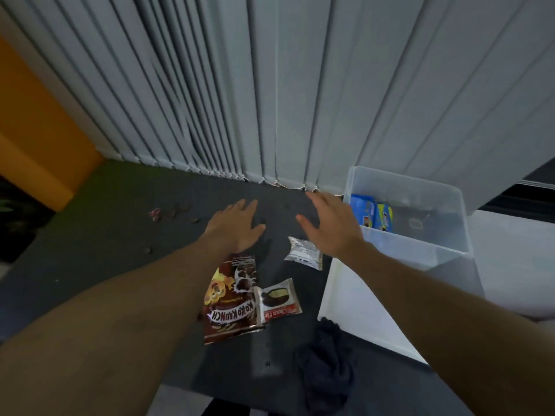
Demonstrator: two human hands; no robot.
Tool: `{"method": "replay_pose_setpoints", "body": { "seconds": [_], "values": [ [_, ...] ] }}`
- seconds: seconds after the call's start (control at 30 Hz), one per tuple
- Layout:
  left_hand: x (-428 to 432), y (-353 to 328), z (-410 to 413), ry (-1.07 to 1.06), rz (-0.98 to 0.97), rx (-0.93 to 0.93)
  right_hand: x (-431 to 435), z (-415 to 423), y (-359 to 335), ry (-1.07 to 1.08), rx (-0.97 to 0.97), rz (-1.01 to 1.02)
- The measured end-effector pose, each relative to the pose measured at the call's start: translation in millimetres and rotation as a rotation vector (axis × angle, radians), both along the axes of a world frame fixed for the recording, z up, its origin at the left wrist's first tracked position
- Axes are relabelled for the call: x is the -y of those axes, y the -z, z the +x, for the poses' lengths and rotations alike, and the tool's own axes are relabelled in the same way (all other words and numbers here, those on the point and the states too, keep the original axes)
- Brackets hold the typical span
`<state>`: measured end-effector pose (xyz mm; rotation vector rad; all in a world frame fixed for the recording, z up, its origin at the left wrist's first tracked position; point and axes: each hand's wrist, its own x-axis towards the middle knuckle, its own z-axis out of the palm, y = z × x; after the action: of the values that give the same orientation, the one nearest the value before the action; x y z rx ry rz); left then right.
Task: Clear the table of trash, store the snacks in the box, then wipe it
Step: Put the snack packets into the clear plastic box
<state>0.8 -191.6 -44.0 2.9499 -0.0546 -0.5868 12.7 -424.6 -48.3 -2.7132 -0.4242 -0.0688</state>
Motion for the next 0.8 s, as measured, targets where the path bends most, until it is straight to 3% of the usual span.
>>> {"method": "replay_pose_setpoints", "body": {
  "seconds": [0.27, 0.53, 0.67, 0.8],
  "values": [
    [-41, 42, -34, -0.101, -0.014, -0.120, -40, -15, 47, -0.116, -0.076, -0.003],
    [-55, 91, -55, -0.123, -0.079, -0.222, -52, -30, 83, -0.207, -0.337, -0.151],
    [-53, 100, -56, -0.091, -0.072, -0.215, -46, -33, 100, -0.110, -0.298, -0.234],
    [-41, 100, -55, -0.016, -0.085, -0.094, -38, -21, 113, 0.003, -0.361, -0.291]
  ]
}}
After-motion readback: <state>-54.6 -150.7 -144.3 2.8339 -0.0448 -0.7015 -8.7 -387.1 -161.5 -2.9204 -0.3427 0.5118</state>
